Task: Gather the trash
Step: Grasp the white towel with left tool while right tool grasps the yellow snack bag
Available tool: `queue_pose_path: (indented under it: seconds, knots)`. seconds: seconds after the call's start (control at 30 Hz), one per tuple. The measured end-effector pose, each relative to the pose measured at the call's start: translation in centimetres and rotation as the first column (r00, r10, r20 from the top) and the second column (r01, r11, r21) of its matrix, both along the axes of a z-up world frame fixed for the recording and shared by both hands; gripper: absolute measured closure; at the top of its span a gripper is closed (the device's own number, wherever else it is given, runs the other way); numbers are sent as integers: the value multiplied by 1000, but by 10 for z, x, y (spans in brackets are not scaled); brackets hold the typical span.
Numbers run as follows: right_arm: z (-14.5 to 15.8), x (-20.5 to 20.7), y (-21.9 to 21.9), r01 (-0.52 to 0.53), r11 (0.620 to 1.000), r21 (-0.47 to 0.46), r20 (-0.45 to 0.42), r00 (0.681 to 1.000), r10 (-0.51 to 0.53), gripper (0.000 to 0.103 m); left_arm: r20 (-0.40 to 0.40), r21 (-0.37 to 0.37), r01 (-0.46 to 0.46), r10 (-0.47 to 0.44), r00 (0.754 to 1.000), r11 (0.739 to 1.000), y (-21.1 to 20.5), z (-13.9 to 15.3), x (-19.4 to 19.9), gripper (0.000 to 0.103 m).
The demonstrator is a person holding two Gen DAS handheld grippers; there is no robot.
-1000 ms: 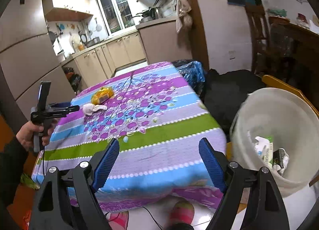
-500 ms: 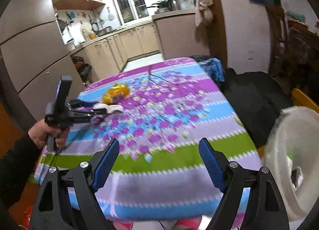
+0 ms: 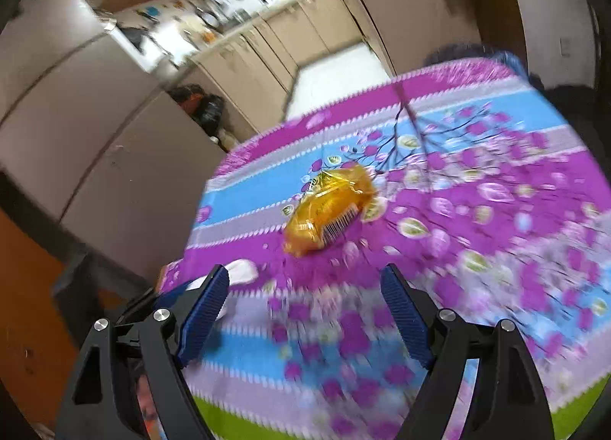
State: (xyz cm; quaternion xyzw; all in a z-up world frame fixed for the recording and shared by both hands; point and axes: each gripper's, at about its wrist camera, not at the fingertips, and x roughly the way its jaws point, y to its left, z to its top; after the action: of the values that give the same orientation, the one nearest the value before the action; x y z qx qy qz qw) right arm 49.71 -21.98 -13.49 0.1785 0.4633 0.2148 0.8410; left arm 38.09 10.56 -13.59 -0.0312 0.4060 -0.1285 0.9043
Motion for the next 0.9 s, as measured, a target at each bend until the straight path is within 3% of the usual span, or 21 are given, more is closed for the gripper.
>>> queue_pose_path:
  seconds: [0.17, 0.27, 0.37, 0.63, 0.9]
  knots:
    - [-11, 48, 41, 75, 986, -149, -52, 995, -84, 21, -18, -20, -83, 83, 996, 996, 14, -3, 12, 66]
    - [-21, 58, 54, 86, 971, -221, -58, 993, -101, 24, -21, -9, -101, 101, 995, 995, 10, -6, 19, 66]
    - [-33, 59, 58, 70, 961, -268, -68, 993, -92, 39, -24, 8, -110, 110, 994, 994, 6, -10, 27, 66]
    - [-35, 51, 62, 16, 951, -308, -20, 1000, -24, 62, -43, 11, -127, 127, 991, 992, 8, -13, 32, 66]
    - [-26, 17, 59, -35, 954, -299, 67, 996, 58, 67, -32, 64, -145, 147, 989, 987, 1, -16, 32, 68]
